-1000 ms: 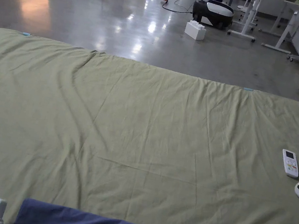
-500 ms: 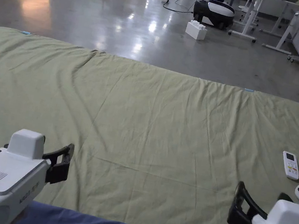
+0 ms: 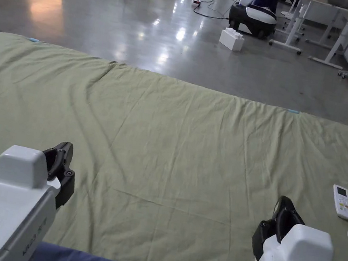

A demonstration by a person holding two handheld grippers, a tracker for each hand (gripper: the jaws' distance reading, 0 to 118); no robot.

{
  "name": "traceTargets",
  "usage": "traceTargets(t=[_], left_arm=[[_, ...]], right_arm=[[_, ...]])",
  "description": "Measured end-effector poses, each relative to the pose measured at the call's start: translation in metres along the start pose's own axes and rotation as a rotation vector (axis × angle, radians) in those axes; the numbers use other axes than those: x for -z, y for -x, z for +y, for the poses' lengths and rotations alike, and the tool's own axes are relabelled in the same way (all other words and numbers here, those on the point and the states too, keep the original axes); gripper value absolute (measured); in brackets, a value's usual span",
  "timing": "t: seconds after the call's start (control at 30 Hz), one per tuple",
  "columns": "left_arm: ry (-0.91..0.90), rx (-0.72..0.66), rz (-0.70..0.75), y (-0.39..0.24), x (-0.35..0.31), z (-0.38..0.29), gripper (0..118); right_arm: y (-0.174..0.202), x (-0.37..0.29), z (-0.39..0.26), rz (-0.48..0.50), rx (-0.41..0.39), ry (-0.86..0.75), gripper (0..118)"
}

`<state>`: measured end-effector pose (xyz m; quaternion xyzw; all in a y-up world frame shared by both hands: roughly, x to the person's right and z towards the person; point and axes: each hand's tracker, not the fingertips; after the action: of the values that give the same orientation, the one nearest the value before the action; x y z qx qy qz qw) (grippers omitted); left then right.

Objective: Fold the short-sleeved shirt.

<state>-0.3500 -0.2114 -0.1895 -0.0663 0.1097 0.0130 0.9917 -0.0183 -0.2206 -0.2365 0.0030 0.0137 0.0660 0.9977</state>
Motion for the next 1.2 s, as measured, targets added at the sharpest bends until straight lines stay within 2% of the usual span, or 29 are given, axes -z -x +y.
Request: traceTargets(t=[0.1, 0.23, 0.33, 0.57, 0.7, 0.73, 0.77, 0.8, 0.83, 0.87, 0.93, 1.0, 1.13, 1.2], left_arm=[[0.052, -0.052, 0.019, 0.024, 0.001, -0.003, 0], [0.232, -0.159, -0.044, 0.078, 0.013, -0.021, 0], [0.418, -0.177, -0.08, 0.114, 0.024, -0.043, 0], [0.75, -0.351, -0.344, 0.179, 0.047, -0.104, 0], [0.832, -0.57, -0.427, 0.21, 0.061, -0.131, 1], [0.82, -0.59, -0.432, 0.217, 0.066, -0.137, 7], [0.828, -0.632, -0.461, 0.222, 0.07, -0.143, 23], [0.844, -0.655, -0.497, 0.225, 0.076, -0.149, 48], [0.873, -0.673, -0.53, 0.23, 0.086, -0.158, 78], [0.914, -0.685, -0.538, 0.229, 0.092, -0.164, 89], [0.995, -0.656, -0.531, 0.226, 0.101, -0.177, 89], [0.973, -0.69, -0.577, 0.226, 0.104, -0.185, 89], [0.971, -0.922, -0.728, 0.233, 0.113, -0.199, 89], [1.026, -0.978, -0.803, 0.223, 0.116, -0.213, 86]], right_arm=[[0.001, 0.003, -0.002, 0.016, -0.034, 0.007, 1], [0.003, 0.011, -0.008, 0.042, -0.042, 0.048, 1], [0.005, 0.016, -0.015, 0.054, -0.062, 0.073, 1], [0.012, 0.02, -0.028, 0.079, -0.107, 0.137, 1], [0.016, 0.02, -0.033, 0.094, -0.131, 0.165, 1], [0.018, 0.02, -0.035, 0.096, -0.136, 0.174, 1], [0.019, 0.02, -0.036, 0.101, -0.14, 0.183, 1], [0.019, 0.02, -0.037, 0.105, -0.143, 0.189, 1], [0.02, 0.02, -0.038, 0.108, -0.144, 0.196, 1], [0.022, 0.021, -0.039, 0.11, -0.146, 0.203, 1], [0.022, 0.022, -0.041, 0.113, -0.148, 0.215, 1], [0.024, 0.023, -0.042, 0.111, -0.15, 0.223, 1], [0.027, 0.023, -0.042, 0.118, -0.149, 0.234, 1], [0.028, 0.024, -0.043, 0.122, -0.139, 0.246, 1]])
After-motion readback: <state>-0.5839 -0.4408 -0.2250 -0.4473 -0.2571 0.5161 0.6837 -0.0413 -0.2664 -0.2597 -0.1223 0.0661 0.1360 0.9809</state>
